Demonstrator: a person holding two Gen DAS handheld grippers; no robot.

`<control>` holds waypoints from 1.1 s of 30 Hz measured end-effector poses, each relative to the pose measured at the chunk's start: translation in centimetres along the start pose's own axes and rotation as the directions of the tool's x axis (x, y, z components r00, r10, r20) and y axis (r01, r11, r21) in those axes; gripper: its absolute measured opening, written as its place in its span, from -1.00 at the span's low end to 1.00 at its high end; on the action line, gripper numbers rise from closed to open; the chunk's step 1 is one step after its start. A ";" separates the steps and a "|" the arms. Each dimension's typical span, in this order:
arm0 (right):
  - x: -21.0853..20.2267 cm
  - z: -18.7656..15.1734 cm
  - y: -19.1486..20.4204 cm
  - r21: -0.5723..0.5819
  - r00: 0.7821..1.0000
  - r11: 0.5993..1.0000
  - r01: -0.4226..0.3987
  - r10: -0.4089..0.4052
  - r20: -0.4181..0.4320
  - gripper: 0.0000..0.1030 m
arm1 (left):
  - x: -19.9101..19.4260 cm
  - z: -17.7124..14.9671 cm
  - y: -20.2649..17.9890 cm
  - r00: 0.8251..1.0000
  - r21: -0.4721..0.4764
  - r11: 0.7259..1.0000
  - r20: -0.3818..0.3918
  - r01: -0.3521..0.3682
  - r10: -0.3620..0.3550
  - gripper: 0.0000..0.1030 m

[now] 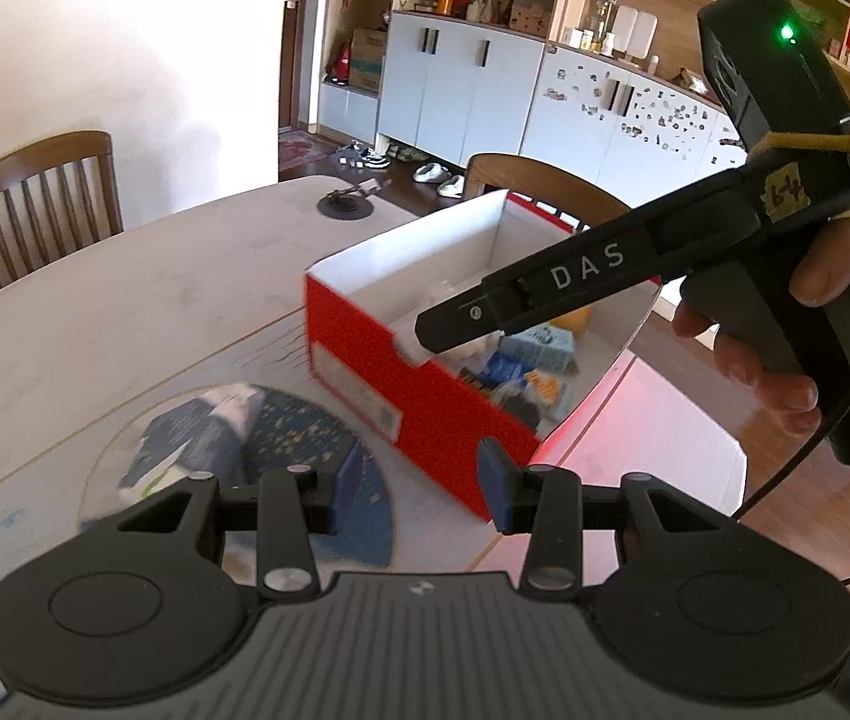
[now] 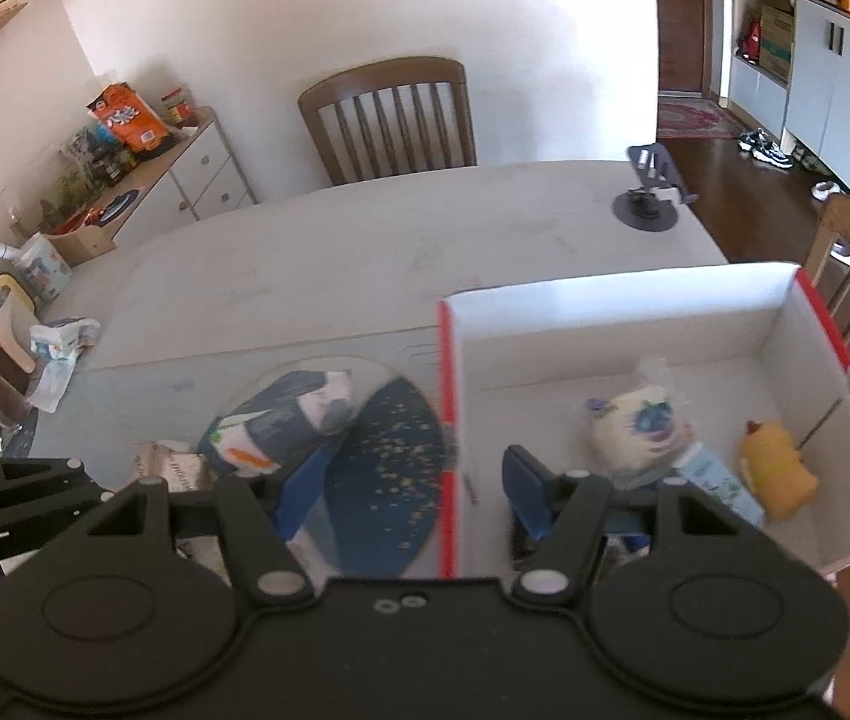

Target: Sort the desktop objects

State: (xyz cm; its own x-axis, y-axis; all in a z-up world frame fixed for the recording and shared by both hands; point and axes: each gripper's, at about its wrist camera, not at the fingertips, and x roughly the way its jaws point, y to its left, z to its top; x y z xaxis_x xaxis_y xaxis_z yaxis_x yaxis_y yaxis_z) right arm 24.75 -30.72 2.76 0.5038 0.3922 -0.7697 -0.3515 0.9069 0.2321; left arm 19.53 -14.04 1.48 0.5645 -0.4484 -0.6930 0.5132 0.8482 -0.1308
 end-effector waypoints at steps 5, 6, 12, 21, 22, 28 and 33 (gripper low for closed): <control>0.8 -0.2 2.8 -0.013 1.000 1.000 -0.007 0.007 -0.002 0.27 | -1.4 -1.7 2.5 1.000 -0.019 1.000 -0.006 -0.017 0.017 -0.21; 0.9 -0.2 3.3 -0.015 1.000 1.000 -0.011 0.011 -0.003 0.27 | -1.7 -2.1 3.0 1.000 -0.024 1.000 -0.006 -0.020 0.020 -0.21; 2.1 -0.7 6.3 -0.038 1.000 0.999 0.003 -0.003 -0.002 0.41 | -3.3 -4.3 6.0 0.998 -0.043 0.998 -0.003 -0.055 0.055 -0.21; 4.0 -0.9 8.4 -0.031 1.000 1.000 0.005 -0.005 -0.017 0.42 | -4.9 -6.9 10.2 0.993 -0.097 0.989 0.010 -0.115 0.117 0.31; 4.3 -0.9 8.5 -0.030 1.000 1.000 0.004 -0.004 -0.021 0.42 | -5.0 -7.1 10.6 0.992 -0.103 0.987 0.010 -0.121 0.123 0.35; 5.8 -0.8 9.0 -0.029 0.999 0.999 0.023 -0.024 -0.043 0.43 | -4.8 -7.7 12.6 0.989 -0.131 0.981 0.008 -0.145 0.148 0.63; 7.2 -0.8 9.3 -0.030 0.998 0.999 0.036 -0.038 -0.053 0.43 | -4.0 -8.2 13.9 0.991 -0.139 0.981 -0.010 -0.136 0.136 0.91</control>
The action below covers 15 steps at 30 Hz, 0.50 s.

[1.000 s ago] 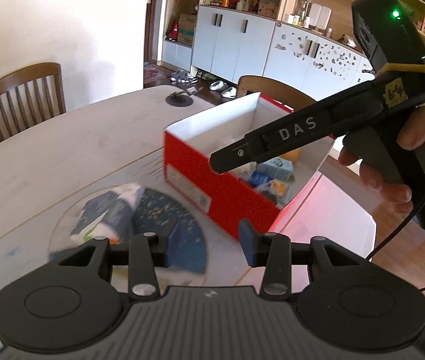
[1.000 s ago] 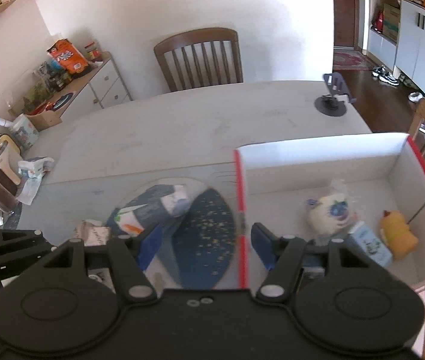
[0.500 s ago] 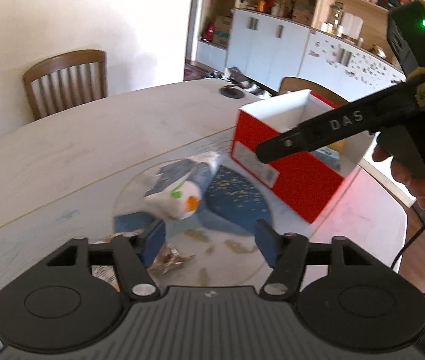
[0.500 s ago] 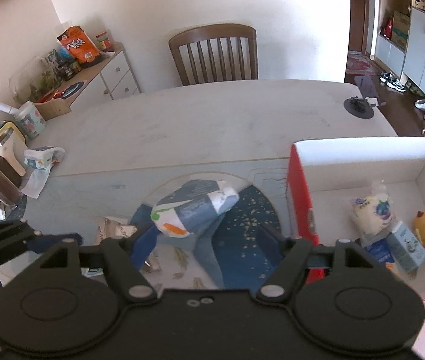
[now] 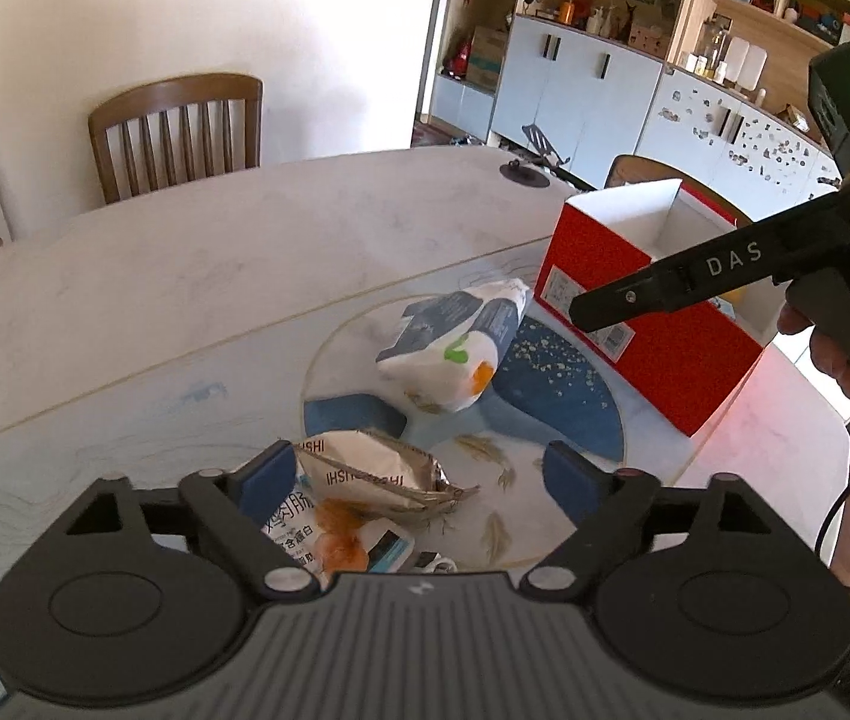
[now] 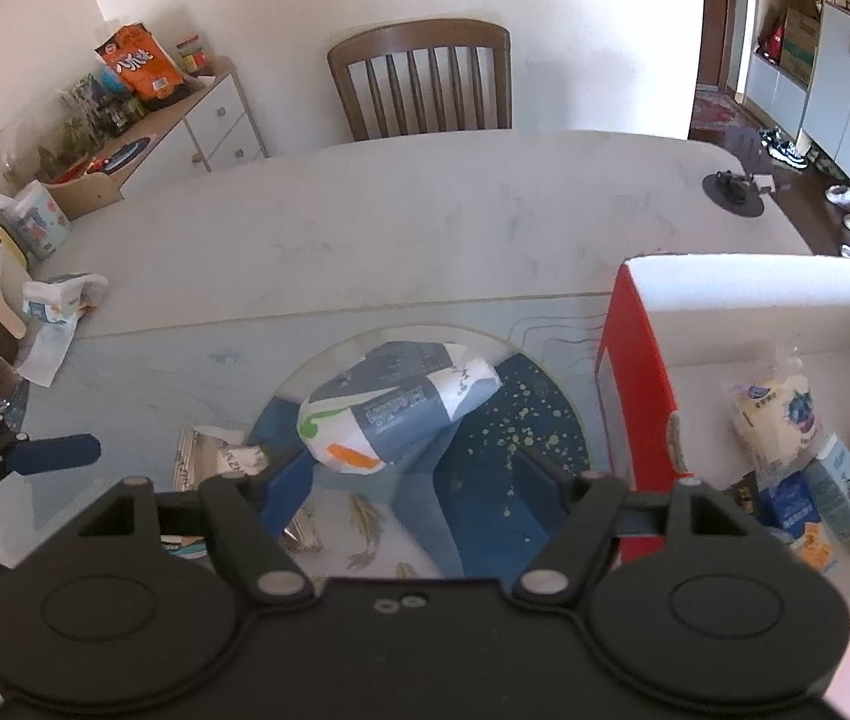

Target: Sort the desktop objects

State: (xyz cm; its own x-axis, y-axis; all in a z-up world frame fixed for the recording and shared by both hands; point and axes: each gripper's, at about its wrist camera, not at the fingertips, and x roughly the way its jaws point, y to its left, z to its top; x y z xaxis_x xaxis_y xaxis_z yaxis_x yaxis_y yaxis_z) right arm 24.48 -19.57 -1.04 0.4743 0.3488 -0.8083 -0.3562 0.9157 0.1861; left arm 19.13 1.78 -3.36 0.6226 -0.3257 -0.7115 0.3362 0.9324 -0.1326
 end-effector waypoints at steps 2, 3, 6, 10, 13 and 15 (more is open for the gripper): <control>0.5 0.0 0.0 0.011 1.000 1.000 0.001 -0.001 -0.004 0.43 | 0.5 -0.2 0.2 1.000 0.011 1.000 -0.004 -0.011 0.011 1.00; 0.7 0.1 0.0 0.016 1.000 1.000 0.000 0.000 -0.006 0.43 | 0.8 -0.3 0.2 1.000 0.021 1.000 -0.005 -0.007 0.007 1.00; 1.3 0.1 -0.1 0.030 1.000 1.000 0.002 -0.001 -0.017 0.43 | 1.6 -0.5 0.7 0.999 0.051 0.998 -0.023 0.040 -0.039 1.00; 2.1 0.3 0.1 0.037 0.999 0.999 0.013 -0.012 -0.033 0.43 | 3.3 -0.4 1.1 0.995 0.089 0.993 -0.056 0.083 -0.078 1.00; 2.8 0.5 0.1 0.046 0.999 0.999 0.023 -0.021 -0.040 0.43 | 4.5 -0.3 1.6 0.993 0.104 0.990 -0.074 0.094 -0.087 1.00; 3.2 0.6 0.1 0.052 0.998 0.998 0.033 -0.030 -0.047 0.43 | 5.2 -0.1 2.0 0.992 0.104 0.989 -0.088 0.101 -0.092 1.00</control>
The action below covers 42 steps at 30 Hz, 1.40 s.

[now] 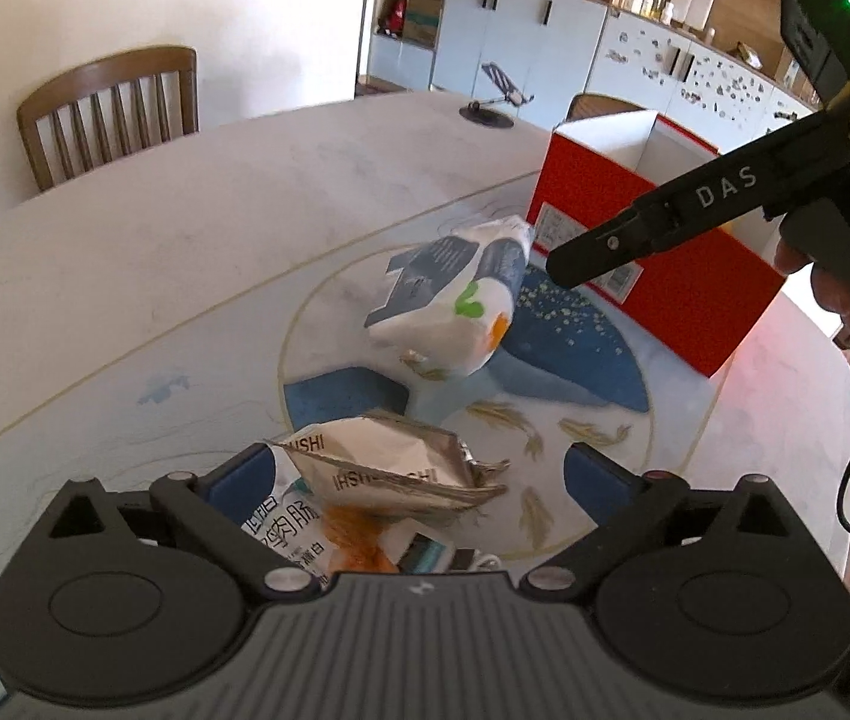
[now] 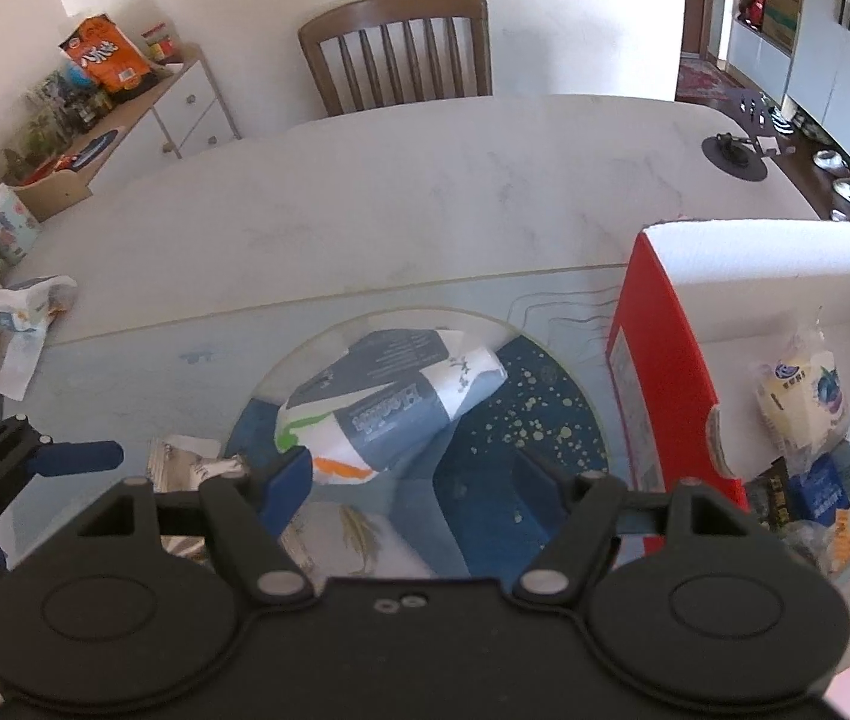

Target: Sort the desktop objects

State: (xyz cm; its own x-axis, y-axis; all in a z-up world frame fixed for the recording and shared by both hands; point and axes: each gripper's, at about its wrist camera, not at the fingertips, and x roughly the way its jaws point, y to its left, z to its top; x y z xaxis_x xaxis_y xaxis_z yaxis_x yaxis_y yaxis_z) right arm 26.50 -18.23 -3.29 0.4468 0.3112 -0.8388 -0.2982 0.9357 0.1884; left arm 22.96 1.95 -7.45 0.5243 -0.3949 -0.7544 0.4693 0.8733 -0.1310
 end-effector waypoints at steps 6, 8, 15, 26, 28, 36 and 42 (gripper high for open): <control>1.3 0.9 0.1 0.033 1.000 0.999 0.020 -0.020 -0.011 0.43 | 1.0 1.3 1.0 0.999 0.041 0.998 -0.005 0.044 -0.044 1.00; 1.6 1.1 0.1 0.044 1.000 0.999 0.023 -0.023 -0.013 0.43 | 1.3 1.8 0.9 0.997 0.077 0.994 -0.022 0.078 -0.077 1.00; 2.8 1.6 0.3 0.065 0.999 0.997 0.028 -0.026 -0.032 0.43 | 3.6 2.2 1.1 0.991 0.130 0.986 -0.090 0.108 -0.097 1.00; 5.8 2.3 0.0 0.119 0.998 0.992 0.039 -0.032 -0.059 0.43 | 4.8 1.1 1.2 0.986 0.121 0.985 -0.125 0.126 -0.111 1.00; 6.5 2.2 -0.1 0.127 0.997 0.991 0.044 -0.036 -0.062 0.43 | 4.8 0.9 1.3 0.988 0.115 0.986 -0.113 0.118 -0.105 1.00; 8.0 2.0 -0.1 0.159 0.998 0.987 0.021 -0.011 -0.067 0.44 | 4.4 0.6 1.1 0.995 0.100 0.992 -0.059 0.081 -0.076 0.98; 8.4 1.9 0.2 0.162 0.998 0.987 0.009 0.002 -0.067 0.44 | 4.4 0.3 0.7 0.997 0.106 0.992 -0.052 0.069 -0.064 0.88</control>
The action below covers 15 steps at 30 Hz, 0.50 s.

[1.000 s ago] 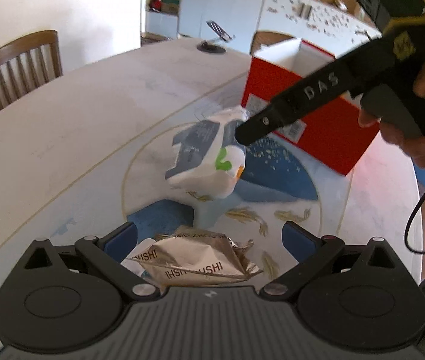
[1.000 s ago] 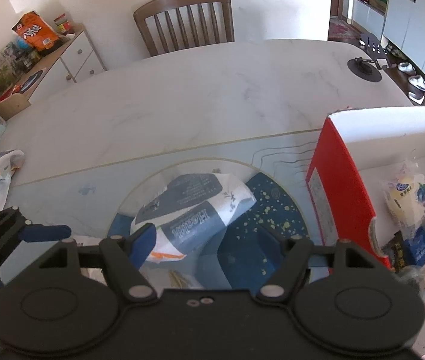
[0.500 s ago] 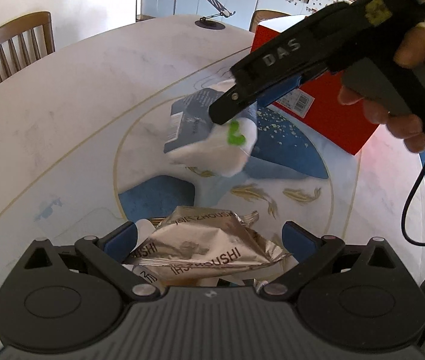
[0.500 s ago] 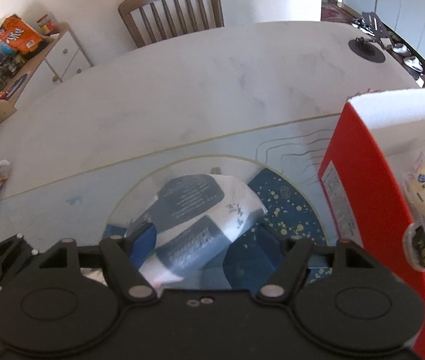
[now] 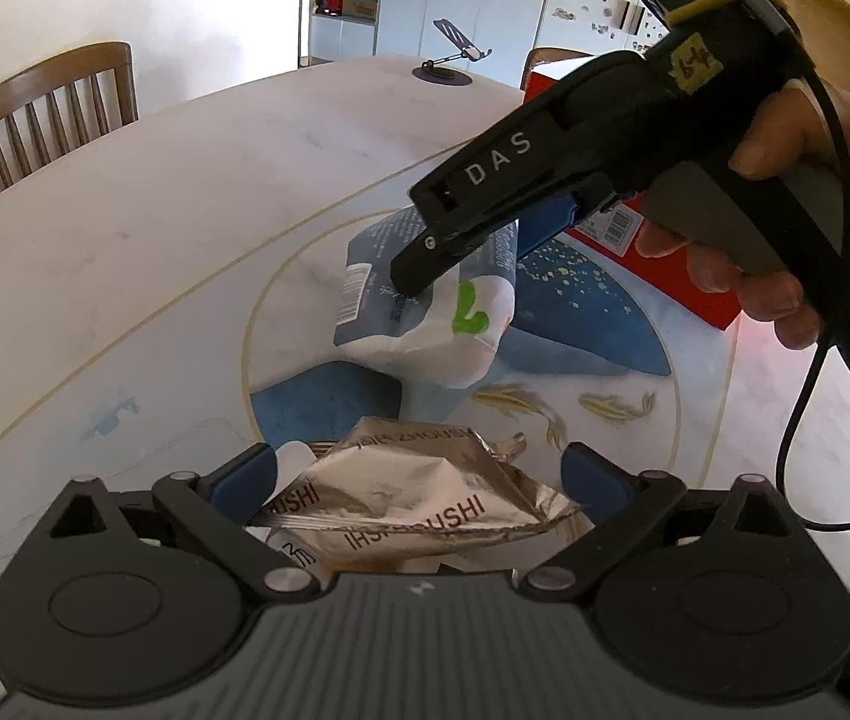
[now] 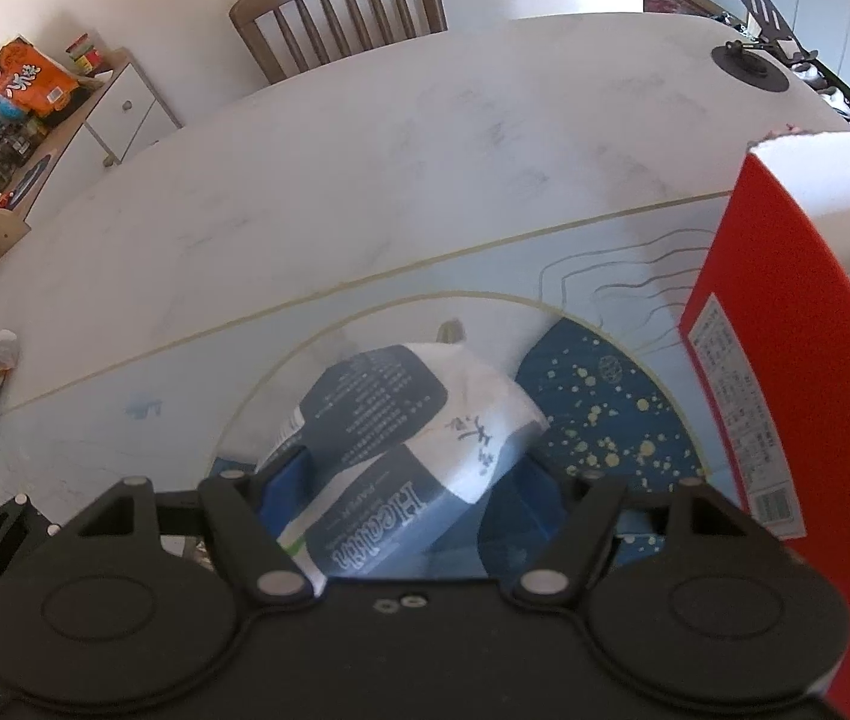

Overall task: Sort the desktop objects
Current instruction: 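Grasp the silver foil bag with the left gripper while the right grasps the white-blue bread bag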

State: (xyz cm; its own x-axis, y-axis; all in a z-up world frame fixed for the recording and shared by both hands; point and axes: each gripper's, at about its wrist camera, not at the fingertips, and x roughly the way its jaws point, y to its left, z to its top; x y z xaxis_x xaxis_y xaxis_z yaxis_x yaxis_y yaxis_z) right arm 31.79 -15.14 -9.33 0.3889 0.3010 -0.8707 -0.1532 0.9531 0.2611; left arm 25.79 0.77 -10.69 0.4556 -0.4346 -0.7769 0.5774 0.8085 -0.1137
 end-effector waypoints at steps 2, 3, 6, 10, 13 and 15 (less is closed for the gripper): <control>0.0 -0.1 0.2 -0.010 1.000 1.000 0.005 -0.005 0.002 0.44 | 0.0 -0.1 0.0 1.000 0.000 1.000 0.001 -0.003 0.003 0.81; 0.0 -0.1 0.3 -0.017 1.000 1.000 0.009 -0.009 0.004 0.44 | 0.0 -0.1 -0.1 1.000 0.001 1.000 0.002 -0.003 0.003 0.80; -0.1 -0.1 0.3 -0.025 1.000 1.000 0.011 -0.011 0.004 0.40 | -0.1 -0.2 -0.1 1.000 0.002 1.000 0.006 -0.007 0.007 0.77; -0.1 -0.2 0.4 -0.020 1.000 1.000 0.011 -0.010 0.008 0.39 | -0.3 -0.1 -0.2 1.000 0.001 1.000 0.017 -0.012 0.012 0.65; -0.2 -0.2 0.4 -0.014 1.000 1.000 0.002 -0.002 0.011 0.22 | -0.5 0.0 -0.4 1.000 0.006 1.000 0.021 -0.023 0.023 0.54; -0.3 -0.2 0.3 -0.009 1.000 1.000 -0.005 0.005 0.013 0.10 | -0.7 0.0 -0.5 0.999 0.007 1.000 0.024 -0.024 0.024 0.47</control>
State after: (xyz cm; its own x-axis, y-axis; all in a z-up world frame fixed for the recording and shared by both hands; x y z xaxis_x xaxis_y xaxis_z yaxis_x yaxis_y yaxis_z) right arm 31.42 -14.96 -9.13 0.3999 0.3062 -0.8639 -0.1632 0.9513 0.2616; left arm 25.22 0.66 -10.09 0.4857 -0.4244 -0.7642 0.5706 0.8162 -0.0906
